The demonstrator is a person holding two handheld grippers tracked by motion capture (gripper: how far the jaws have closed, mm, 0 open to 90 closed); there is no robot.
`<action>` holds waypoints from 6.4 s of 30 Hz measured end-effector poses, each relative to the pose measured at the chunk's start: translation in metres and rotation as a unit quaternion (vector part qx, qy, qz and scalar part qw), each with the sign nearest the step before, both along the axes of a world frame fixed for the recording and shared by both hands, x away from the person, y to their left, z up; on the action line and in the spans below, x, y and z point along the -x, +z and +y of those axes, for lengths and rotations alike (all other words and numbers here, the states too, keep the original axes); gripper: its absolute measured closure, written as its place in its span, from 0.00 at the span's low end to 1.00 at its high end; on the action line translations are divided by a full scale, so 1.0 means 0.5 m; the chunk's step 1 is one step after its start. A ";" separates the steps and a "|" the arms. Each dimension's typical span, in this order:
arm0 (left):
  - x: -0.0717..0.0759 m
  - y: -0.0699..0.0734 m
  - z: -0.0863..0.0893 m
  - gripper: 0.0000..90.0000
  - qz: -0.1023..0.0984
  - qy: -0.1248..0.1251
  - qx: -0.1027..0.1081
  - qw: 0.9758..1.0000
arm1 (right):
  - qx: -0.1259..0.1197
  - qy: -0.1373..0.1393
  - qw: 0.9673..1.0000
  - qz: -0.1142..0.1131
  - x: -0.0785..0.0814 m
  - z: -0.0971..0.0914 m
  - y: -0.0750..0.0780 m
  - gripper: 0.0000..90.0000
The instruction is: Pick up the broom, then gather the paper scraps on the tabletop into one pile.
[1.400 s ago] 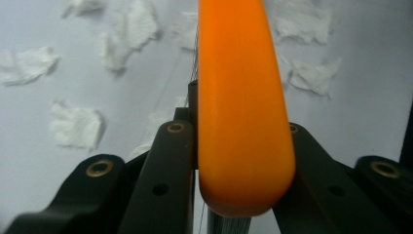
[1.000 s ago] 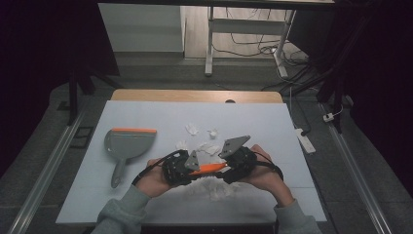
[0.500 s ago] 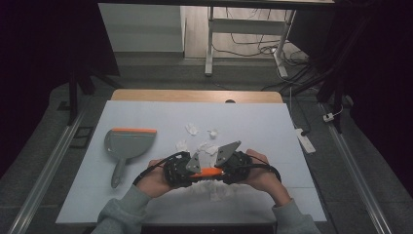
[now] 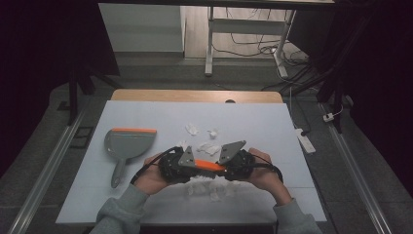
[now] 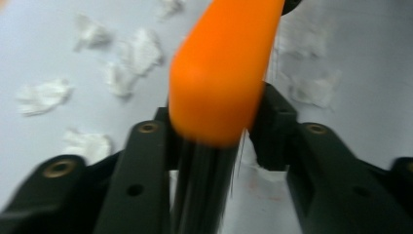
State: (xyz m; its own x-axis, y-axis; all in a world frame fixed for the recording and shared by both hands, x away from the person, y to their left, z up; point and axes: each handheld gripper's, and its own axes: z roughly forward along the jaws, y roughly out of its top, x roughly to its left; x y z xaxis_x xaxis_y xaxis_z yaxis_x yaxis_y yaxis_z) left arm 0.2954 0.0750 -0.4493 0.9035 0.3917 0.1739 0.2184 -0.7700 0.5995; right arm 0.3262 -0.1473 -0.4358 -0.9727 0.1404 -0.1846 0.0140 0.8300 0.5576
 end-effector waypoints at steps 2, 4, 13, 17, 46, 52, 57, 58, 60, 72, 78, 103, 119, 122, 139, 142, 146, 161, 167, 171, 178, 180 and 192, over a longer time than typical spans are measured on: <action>0.001 0.003 0.007 0.66 -0.013 0.014 0.010 1.000 | -0.003 -0.006 1.000 0.000 -0.002 -0.003 0.001 0.76; 0.001 0.006 0.015 0.58 -0.022 0.038 0.020 0.999 | -0.010 -0.021 1.000 0.000 -0.005 -0.008 0.003 0.76; 0.026 0.001 0.104 0.44 -0.028 0.128 0.073 0.989 | -0.044 -0.093 0.995 0.008 -0.032 -0.046 0.012 0.76; 0.035 -0.010 0.152 0.43 -0.023 0.167 0.091 0.982 | -0.052 -0.105 0.993 0.005 -0.036 -0.054 0.014 0.76; 0.111 -0.104 0.341 0.44 0.002 0.282 0.156 0.947 | -0.092 -0.238 0.967 -0.012 -0.087 -0.134 0.008 0.77; 0.110 -0.106 0.336 0.44 0.002 0.278 0.151 0.949 | -0.095 -0.253 0.963 -0.016 -0.093 -0.143 0.004 0.77; 0.111 -0.107 0.338 0.44 0.002 0.280 0.149 0.948 | -0.094 -0.260 0.961 -0.020 -0.098 -0.148 0.001 0.77; 0.112 -0.107 0.338 0.43 0.003 0.280 0.150 0.948 | -0.094 -0.262 0.960 -0.022 -0.099 -0.148 0.001 0.77; 0.113 -0.108 0.338 0.43 0.008 0.277 0.151 0.949 | -0.093 -0.267 0.959 -0.023 -0.102 -0.149 0.002 0.77; 0.110 -0.107 0.337 0.43 0.002 0.269 0.148 0.952 | -0.026 -0.298 0.954 -0.020 -0.205 -0.139 0.021 0.77; 0.113 -0.110 0.342 0.43 0.005 0.270 0.152 0.951 | 0.007 -0.307 0.952 -0.019 -0.253 -0.117 0.022 0.77; 0.094 -0.118 0.331 0.41 0.014 0.267 0.148 0.952 | 0.147 -0.248 0.957 -0.039 -0.330 0.014 -0.033 0.77; 0.097 -0.119 0.321 0.41 0.016 0.261 0.144 0.954 | 0.172 -0.129 0.977 -0.013 -0.243 0.009 -0.023 0.78; 0.097 -0.119 0.320 0.41 0.016 0.261 0.144 0.954 | 0.177 -0.106 0.978 -0.004 -0.226 0.009 -0.019 0.78; 0.096 -0.120 0.317 0.41 0.016 0.259 0.142 0.955 | 0.044 -0.177 0.983 0.000 -0.242 -0.024 0.040 0.78; 0.096 -0.120 0.318 0.41 0.017 0.260 0.143 0.955 | 0.056 -0.193 0.979 -0.013 -0.260 -0.012 0.037 0.78; 0.095 -0.122 0.320 0.41 0.019 0.262 0.145 0.954 | 0.078 -0.201 0.976 -0.020 -0.287 0.014 0.016 0.78; 0.099 -0.121 0.324 0.41 0.017 0.260 0.147 0.954 | 0.167 -0.097 0.981 -0.038 -0.210 0.089 -0.035 0.79; 0.098 -0.120 0.321 0.41 0.016 0.258 0.144 0.955 | 0.166 -0.069 0.983 -0.034 -0.177 0.078 -0.010 0.79; 0.099 -0.119 0.321 0.41 0.016 0.258 0.145 0.955 | 0.115 -0.126 0.984 -0.049 -0.218 0.066 0.016 0.79; 0.098 -0.118 0.322 0.41 0.015 0.258 0.147 0.955 | 0.109 -0.164 0.978 -0.075 -0.286 0.087 0.009 0.79; 0.097 -0.118 0.323 0.41 0.016 0.257 0.147 0.955 | 0.112 -0.175 0.974 -0.084 -0.305 0.101 -0.001 0.79; 0.099 -0.120 0.331 0.42 0.018 0.257 0.155 0.954 | 0.169 -0.143 0.971 -0.089 -0.366 0.169 -0.041 0.79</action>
